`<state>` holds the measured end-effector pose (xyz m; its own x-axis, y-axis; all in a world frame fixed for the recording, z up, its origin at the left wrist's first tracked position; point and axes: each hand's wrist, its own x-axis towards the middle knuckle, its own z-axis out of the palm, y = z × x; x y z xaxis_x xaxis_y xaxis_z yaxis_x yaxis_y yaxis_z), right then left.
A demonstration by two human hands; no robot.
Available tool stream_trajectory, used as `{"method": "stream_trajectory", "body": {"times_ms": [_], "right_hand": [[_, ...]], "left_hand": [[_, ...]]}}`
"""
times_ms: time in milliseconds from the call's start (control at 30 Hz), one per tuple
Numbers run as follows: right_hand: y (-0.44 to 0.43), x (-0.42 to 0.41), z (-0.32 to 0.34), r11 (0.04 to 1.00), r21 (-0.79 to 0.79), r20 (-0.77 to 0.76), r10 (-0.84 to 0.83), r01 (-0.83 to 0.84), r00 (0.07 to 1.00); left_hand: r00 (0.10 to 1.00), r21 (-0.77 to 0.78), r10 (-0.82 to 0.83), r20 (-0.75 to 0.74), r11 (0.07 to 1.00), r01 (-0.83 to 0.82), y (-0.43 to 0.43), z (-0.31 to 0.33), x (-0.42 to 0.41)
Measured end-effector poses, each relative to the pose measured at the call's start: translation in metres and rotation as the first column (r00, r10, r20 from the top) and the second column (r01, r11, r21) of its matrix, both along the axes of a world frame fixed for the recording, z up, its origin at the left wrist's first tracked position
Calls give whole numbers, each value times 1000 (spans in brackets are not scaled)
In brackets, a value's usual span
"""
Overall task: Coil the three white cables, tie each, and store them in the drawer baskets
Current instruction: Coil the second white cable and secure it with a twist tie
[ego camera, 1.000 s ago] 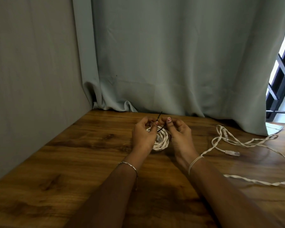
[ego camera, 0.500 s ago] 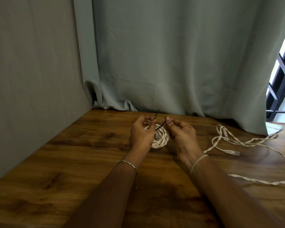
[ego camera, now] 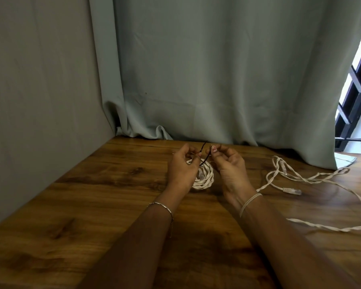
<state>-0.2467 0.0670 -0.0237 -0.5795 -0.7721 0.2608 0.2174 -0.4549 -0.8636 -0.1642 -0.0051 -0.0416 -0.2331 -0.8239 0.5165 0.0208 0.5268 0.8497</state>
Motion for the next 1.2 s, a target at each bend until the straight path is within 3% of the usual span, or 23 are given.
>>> {"method": "stream_trajectory", "body": {"times_ms": [200, 667, 1200], "right_hand": [[0, -4, 0, 995, -39, -49, -89, 87, 995], [-2, -4, 0, 989, -18, -84, -144, 143, 986], [-9, -6, -5, 956, -16, -185, -289, 291, 939]], "left_hand": [[999, -30, -31, 42, 999, 33, -4, -2, -5], [998, 59, -20, -57, 998, 24, -6, 0, 2], [997, 40, -74, 15, 997, 73, -6, -1, -1]]}}
